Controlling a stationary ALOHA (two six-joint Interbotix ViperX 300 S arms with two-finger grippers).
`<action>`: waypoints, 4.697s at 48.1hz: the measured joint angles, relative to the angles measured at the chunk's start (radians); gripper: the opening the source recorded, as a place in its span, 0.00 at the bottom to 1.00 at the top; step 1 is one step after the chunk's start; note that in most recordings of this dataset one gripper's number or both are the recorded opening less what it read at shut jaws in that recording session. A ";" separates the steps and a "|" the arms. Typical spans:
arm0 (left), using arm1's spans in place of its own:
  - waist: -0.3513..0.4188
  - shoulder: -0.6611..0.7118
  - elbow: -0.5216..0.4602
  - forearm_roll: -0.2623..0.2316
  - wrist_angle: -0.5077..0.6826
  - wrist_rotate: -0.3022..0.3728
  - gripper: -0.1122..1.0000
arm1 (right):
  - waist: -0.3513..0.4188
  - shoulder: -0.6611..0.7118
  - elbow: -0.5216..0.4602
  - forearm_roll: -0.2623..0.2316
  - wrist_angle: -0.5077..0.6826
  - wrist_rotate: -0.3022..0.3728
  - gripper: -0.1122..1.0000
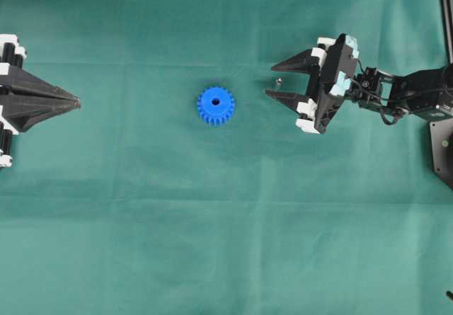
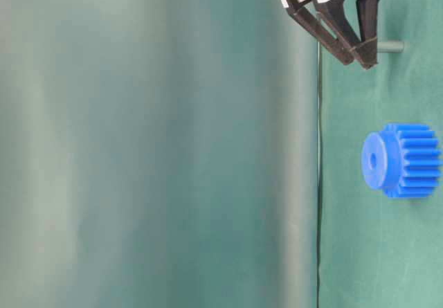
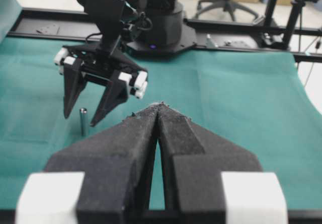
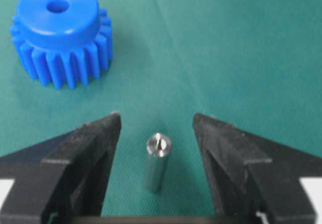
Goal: Insert the shaft placed at a random location into the center hole of the small gear at another random location.
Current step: 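Close the right gripper on the silver shaft, holding it upright, then carry the shaft with the right gripper over the blue gear's center hole, then lower the shaft with the right gripper into the gear's center hole, then open the right gripper and lift it away from the gear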
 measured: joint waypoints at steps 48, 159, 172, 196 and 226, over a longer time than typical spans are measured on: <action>0.000 -0.002 0.003 0.000 0.000 -0.003 0.10 | 0.003 -0.129 0.025 -0.002 0.060 0.021 0.23; 0.000 -0.002 0.018 0.000 -0.002 -0.003 0.10 | 0.127 0.037 -0.367 -0.021 0.341 -0.023 0.23; 0.000 -0.002 0.020 -0.002 -0.002 -0.003 0.10 | 0.126 0.077 -0.367 -0.021 0.336 -0.023 0.23; 0.000 0.000 0.021 0.000 -0.002 -0.005 0.10 | 0.124 0.095 -0.367 -0.020 0.331 -0.021 0.23; 0.000 -0.002 0.023 -0.002 -0.002 -0.003 0.10 | 0.124 0.094 -0.367 -0.020 0.333 -0.021 0.81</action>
